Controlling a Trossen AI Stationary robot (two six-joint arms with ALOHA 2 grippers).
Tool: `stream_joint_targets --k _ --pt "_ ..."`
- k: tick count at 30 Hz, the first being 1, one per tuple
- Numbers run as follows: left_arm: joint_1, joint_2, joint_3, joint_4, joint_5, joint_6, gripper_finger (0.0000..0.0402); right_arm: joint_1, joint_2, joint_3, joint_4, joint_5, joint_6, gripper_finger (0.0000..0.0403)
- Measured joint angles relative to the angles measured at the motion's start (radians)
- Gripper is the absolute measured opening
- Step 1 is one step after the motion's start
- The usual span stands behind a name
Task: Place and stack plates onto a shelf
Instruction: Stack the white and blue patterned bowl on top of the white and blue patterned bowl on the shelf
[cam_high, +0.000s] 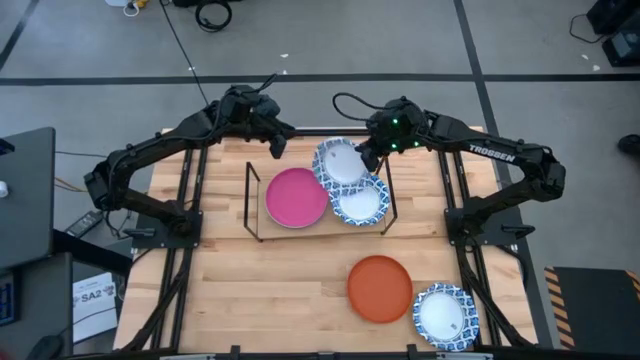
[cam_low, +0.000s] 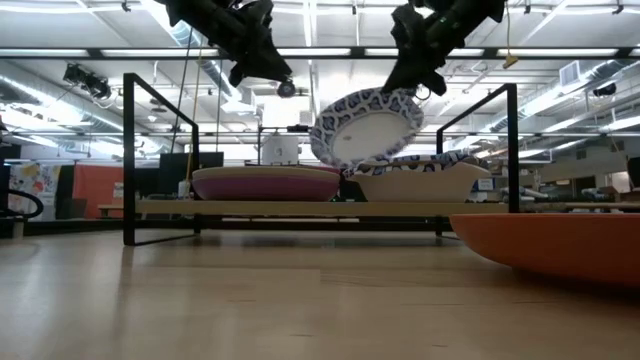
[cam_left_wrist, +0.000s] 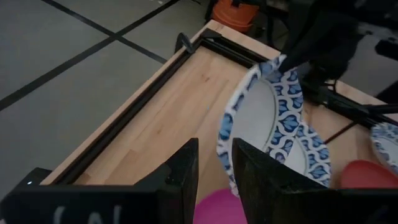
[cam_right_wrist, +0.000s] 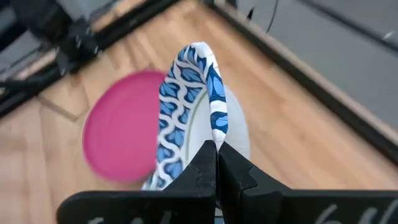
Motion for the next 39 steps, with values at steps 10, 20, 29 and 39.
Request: stream_joint_targets --k 10,20,29,39 --pt "-0.02 0.0 0.0 -0.003 0.013 0.0 0.0103 -0.005 0.001 0.0 -0.12 -0.088 -0.007 0.0005" --pt "-0.052 0.0 0.0 -0.003 0.013 0.002 0.0103 -0.018 0.0 0.0 -0.133 -0.198 -0.007 0.0006" --pt "-0.056 0.0 0.0 -0.003 0.013 0.003 0.0103 -0.027 0.0 0.0 -0.233 -0.267 -0.007 0.0006" --pt "-0.056 0.0 0.0 -0.002 0.013 0.003 0.0103 -0.027 -0.001 0.0 -0.263 -0.243 -0.007 0.0013"
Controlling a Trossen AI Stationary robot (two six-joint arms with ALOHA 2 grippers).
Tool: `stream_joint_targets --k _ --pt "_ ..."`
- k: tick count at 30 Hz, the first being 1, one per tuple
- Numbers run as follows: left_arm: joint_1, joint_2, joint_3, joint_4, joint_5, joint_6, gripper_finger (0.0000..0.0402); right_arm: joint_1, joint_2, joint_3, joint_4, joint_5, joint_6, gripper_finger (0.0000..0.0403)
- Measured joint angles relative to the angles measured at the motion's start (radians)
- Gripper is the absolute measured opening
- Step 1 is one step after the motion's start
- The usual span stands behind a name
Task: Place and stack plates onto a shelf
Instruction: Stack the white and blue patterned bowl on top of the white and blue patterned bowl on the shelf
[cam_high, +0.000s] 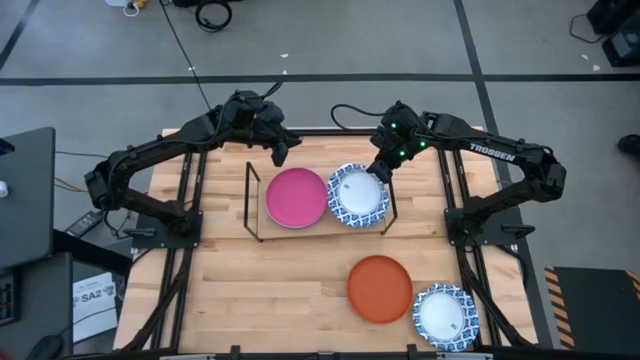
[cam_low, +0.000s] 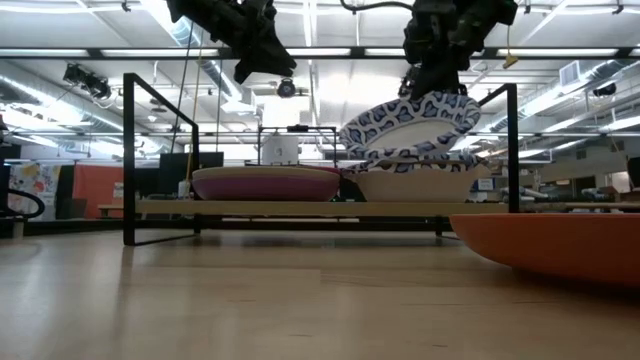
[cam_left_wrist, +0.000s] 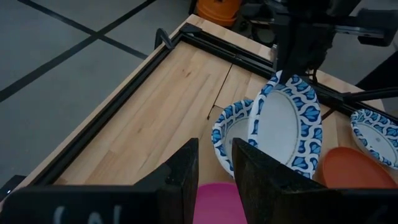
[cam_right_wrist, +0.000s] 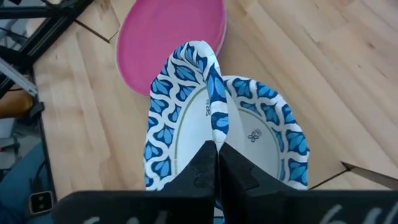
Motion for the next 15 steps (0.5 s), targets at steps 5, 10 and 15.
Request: stream_joint_targets --k 5,10,15 --pt "0.0 0.0 0.0 0.0 0.0 0.0 0.0103 0.0 0.0 0.0 0.0 0.003 0.0 0.003" --pt "0.0 0.0 0.0 0.0 0.0 0.0 0.0103 0.0 0.0 0.0 0.0 0.004 0.0 0.0034" --pt "0.0 0.0 0.0 0.0 0.0 0.0 0.0103 0.0 0.0 0.0 0.0 0.004 0.0 0.0043"
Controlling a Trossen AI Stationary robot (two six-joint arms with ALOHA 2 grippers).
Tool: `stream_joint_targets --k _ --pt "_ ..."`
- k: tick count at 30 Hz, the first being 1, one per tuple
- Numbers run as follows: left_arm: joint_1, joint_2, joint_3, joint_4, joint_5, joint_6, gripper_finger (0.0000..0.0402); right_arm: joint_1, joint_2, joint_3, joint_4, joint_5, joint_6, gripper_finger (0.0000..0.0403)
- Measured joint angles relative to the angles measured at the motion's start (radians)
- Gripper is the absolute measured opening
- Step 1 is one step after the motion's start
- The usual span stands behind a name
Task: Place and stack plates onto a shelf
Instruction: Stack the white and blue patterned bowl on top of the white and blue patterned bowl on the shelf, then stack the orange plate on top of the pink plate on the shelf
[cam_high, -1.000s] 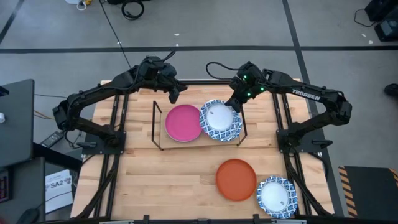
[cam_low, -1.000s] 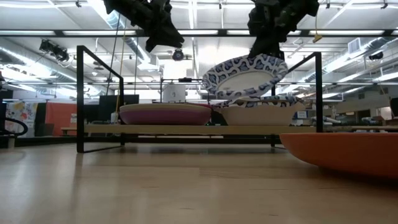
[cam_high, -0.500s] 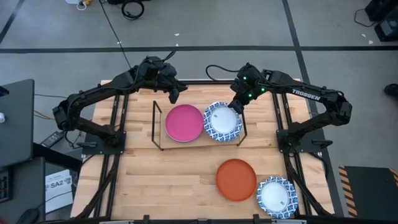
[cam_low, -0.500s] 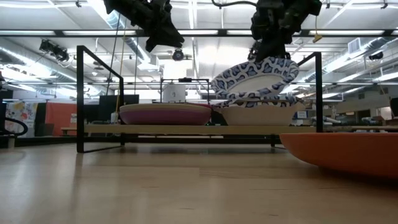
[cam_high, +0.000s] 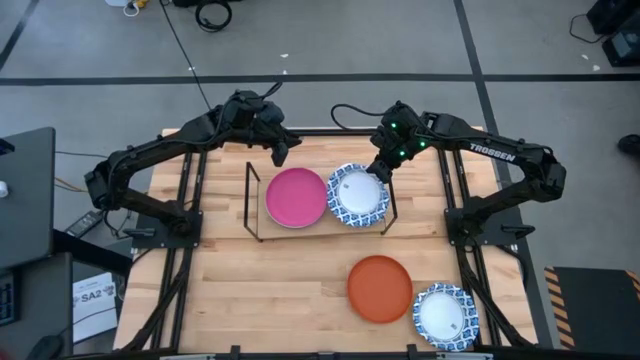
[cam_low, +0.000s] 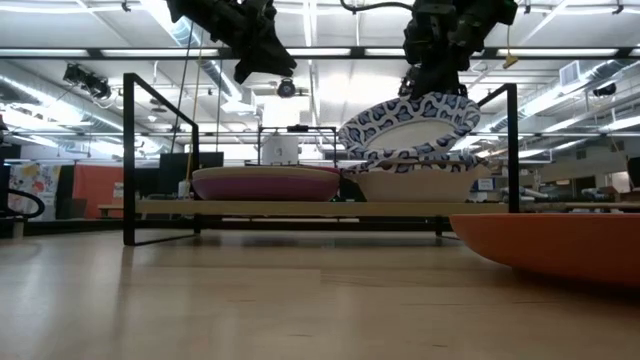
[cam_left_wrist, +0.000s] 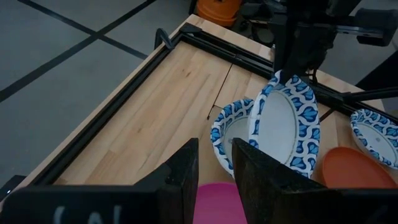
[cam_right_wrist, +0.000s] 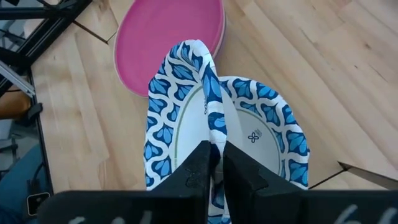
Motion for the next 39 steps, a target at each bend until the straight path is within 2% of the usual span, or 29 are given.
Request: stream_joint_targets --k 6,16,21,32,39 --pt "0.0 0.0 0.0 0.0 0.0 0.0 0.0103 0.0 0.0 0.0 0.001 0.021 -0.003 0.008" --pt "0.0 0.0 0.0 0.0 0.0 0.0 0.0103 0.0 0.0 0.0 0.0 0.262 -0.076 0.0139" --pt "0.0 0.0 0.0 0.0 0.0 0.0 0.0103 0.0 0.0 0.0 0.001 0.311 -0.098 0.0155" --pt "0.0 0.0 0.0 0.0 0.0 0.0 0.0103 0.0 0.0 0.0 0.111 0.301 -0.098 0.0159" --pt "-0.03 -0.003 0.0 -0.007 0.0 0.04 0.0103 0.004 0.0 0.0 0.204 0.149 -0.097 0.0158"
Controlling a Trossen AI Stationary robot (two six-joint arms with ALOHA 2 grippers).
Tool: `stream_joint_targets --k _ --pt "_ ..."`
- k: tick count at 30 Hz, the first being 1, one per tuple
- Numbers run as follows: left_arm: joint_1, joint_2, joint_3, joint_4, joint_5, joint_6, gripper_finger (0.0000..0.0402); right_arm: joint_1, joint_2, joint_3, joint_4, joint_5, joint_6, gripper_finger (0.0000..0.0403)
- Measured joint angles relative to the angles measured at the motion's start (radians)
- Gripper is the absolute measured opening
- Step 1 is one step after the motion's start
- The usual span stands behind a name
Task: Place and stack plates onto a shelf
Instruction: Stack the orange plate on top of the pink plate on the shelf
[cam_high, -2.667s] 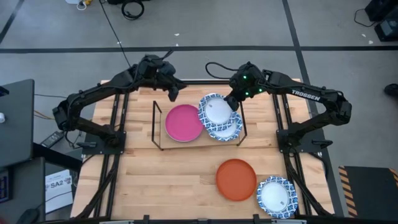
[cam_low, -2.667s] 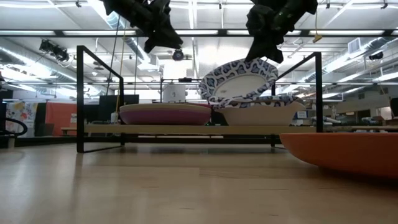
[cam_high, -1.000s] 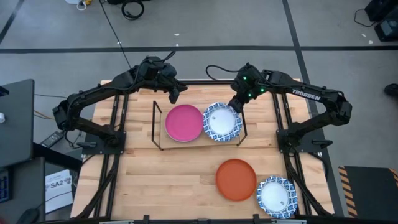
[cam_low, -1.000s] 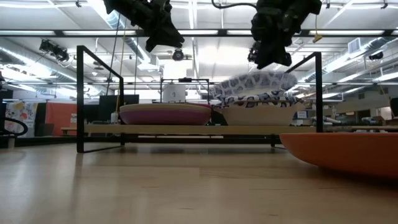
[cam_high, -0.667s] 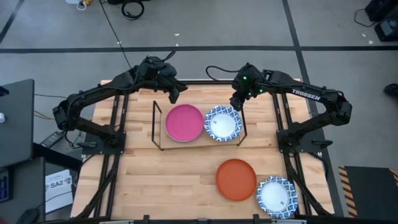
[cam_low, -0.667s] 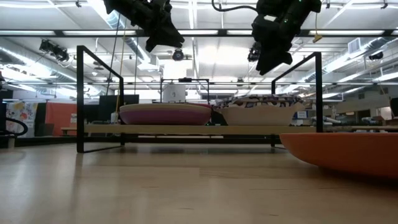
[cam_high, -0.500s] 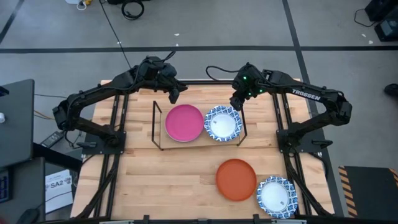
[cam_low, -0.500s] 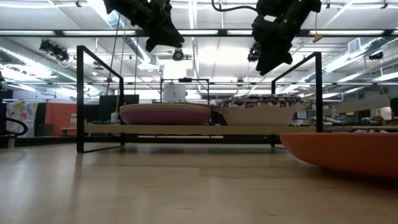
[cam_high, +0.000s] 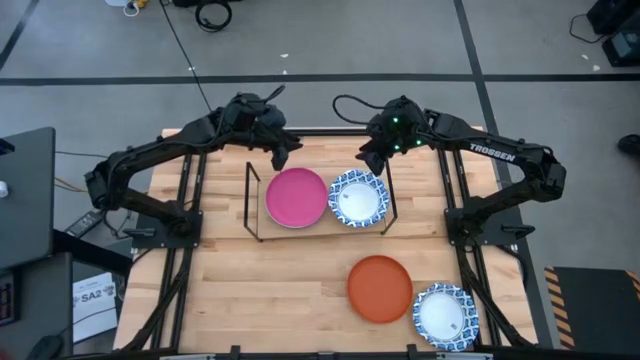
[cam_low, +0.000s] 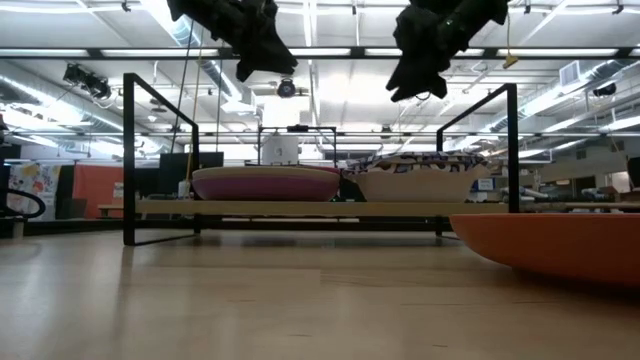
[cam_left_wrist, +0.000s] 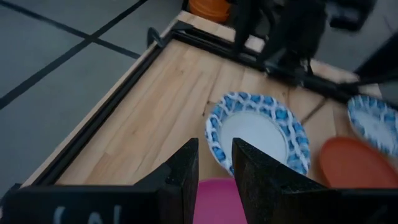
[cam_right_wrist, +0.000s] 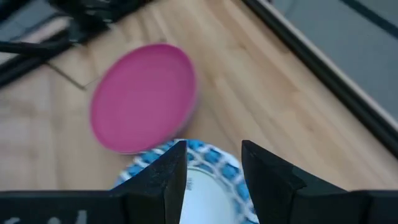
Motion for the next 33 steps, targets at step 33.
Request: stream_joint_targets --k 33 --pt "-0.638 -0.133 0.001 -0.201 -0.4 -0.062 0.0103 0.671 -0.203 0.0 -0.125 0.316 0.265 0.0158"
